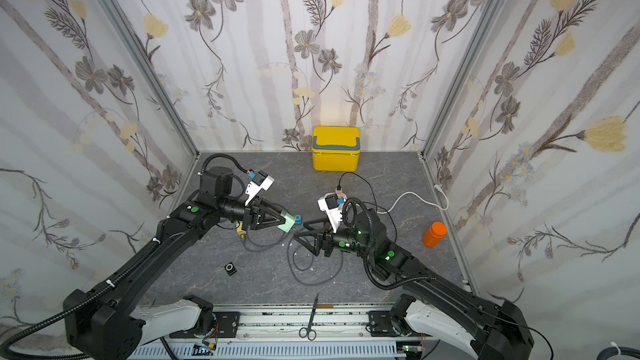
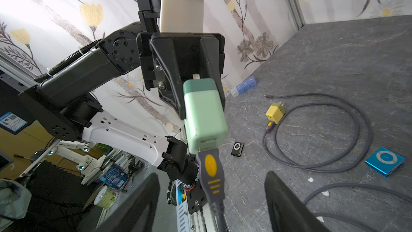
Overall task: Charge mp3
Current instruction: Pick up the plug from the center of the board.
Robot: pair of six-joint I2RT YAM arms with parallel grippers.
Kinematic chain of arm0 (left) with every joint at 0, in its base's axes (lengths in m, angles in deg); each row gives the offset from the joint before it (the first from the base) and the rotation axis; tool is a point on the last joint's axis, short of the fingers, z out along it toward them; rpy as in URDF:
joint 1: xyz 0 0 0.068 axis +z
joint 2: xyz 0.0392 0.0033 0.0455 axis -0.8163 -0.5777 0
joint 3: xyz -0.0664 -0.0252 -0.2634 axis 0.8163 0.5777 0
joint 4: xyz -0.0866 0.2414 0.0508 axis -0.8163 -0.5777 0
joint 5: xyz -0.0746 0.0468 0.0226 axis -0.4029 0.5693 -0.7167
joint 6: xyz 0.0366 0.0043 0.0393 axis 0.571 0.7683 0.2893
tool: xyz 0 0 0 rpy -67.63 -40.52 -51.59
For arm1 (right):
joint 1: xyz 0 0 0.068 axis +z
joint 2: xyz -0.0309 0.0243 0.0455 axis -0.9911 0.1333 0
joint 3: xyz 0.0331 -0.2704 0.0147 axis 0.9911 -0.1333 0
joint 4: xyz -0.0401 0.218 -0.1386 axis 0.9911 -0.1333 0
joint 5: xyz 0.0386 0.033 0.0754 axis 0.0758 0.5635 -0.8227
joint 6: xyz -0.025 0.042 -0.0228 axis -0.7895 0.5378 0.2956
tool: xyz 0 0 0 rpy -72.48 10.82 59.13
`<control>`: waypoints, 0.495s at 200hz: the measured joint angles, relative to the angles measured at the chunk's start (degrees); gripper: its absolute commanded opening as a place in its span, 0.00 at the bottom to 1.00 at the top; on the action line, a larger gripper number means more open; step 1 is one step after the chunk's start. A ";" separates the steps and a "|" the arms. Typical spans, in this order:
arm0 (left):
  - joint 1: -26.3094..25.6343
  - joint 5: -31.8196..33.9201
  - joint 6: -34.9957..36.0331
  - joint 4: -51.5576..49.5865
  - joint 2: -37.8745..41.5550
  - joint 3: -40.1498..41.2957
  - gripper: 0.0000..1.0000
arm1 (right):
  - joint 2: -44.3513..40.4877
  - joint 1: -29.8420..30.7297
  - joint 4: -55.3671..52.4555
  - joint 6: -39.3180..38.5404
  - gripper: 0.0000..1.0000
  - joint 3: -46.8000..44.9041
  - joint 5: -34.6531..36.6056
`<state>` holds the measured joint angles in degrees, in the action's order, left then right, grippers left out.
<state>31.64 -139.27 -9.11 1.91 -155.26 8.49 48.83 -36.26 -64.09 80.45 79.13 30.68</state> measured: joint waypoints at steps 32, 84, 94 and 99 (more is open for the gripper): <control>0.81 3.78 -12.50 5.25 -2.67 -1.03 0.07 | -6.91 -0.39 -1.81 -5.73 0.74 -1.49 9.51; 0.98 9.68 -29.49 10.36 -6.27 -1.79 0.06 | -10.38 2.78 -9.53 -13.38 0.67 0.79 23.71; 0.98 10.27 -31.28 10.60 -6.29 -1.79 0.06 | -10.19 4.61 -10.82 -14.62 0.67 1.16 25.51; 0.98 10.67 -32.04 10.69 -6.25 -1.79 0.06 | -9.86 5.64 -11.41 -15.34 0.68 1.40 26.77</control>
<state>32.62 -128.60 -41.15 12.60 -161.51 6.70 38.97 -30.62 -75.50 65.10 80.53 57.45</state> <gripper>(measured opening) 0.290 0.672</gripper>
